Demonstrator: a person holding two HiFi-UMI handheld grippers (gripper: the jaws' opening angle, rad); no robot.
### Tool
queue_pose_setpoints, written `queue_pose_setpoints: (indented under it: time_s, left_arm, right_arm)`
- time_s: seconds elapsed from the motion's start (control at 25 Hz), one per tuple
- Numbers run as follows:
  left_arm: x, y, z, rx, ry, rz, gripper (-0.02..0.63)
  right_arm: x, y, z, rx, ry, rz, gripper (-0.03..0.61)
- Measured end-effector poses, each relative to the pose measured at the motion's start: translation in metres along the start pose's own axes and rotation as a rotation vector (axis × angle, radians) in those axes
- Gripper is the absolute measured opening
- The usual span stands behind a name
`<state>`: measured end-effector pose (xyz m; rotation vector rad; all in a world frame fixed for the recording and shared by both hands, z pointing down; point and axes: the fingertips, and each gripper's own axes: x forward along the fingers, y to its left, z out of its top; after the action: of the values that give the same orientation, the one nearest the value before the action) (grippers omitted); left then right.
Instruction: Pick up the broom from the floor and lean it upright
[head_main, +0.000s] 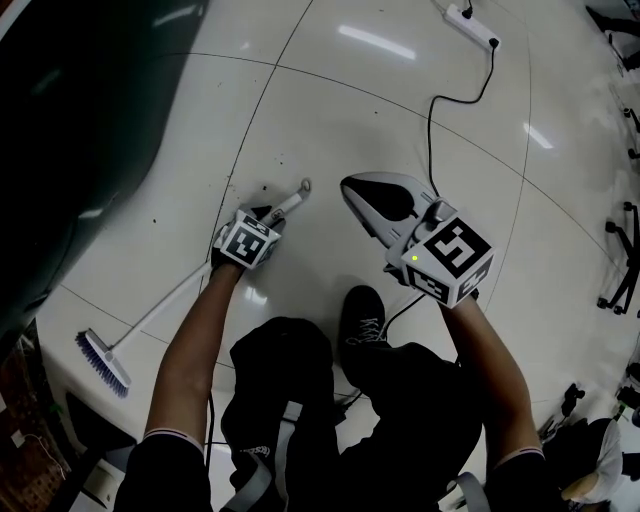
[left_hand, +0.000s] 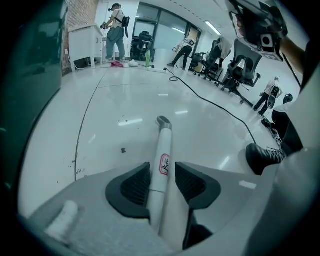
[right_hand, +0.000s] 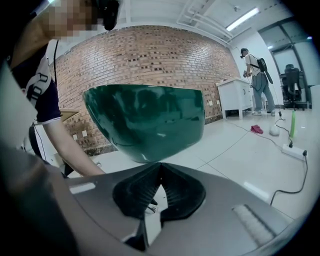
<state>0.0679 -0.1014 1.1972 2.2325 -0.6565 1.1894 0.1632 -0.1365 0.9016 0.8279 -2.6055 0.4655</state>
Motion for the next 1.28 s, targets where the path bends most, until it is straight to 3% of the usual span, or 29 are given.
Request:
queue_pose_setpoints:
  time_s: [0.24, 0.36, 0.68, 0.96, 1.28]
  left_arm:
    - [0.003, 0.007, -0.003, -0.005, 0.032, 0.026, 0.124]
    - [0.001, 0.005, -0.001, 0.042, 0.062, 0.0, 0.11]
    - [-0.049, 0.009, 0.041, 0.098, -0.037, 0.013, 0.101]
    - [-0.134, -0.01, 0.103, 0.102, -0.115, 0.011, 0.103]
    - [-0.253, -0.043, 0.176, 0.106, -0.173, 0.013, 0.101]
  right_arm:
    - [-0.004, -0.005, 0.002, -0.004, -0.009, -0.013, 0.001]
    - [-0.006, -0.008, 0.005, -0.001, -0.015, -0.016, 0.001]
    - [-0.009, -0.01, 0.029, -0.01, -0.012, -0.018, 0.002]
    - [-0.031, 0.003, 0.094, 0.002, -0.024, -0.023, 0.0]
    - [-0.084, 0.021, 0.206, 0.026, -0.04, -0.021, 0.002]
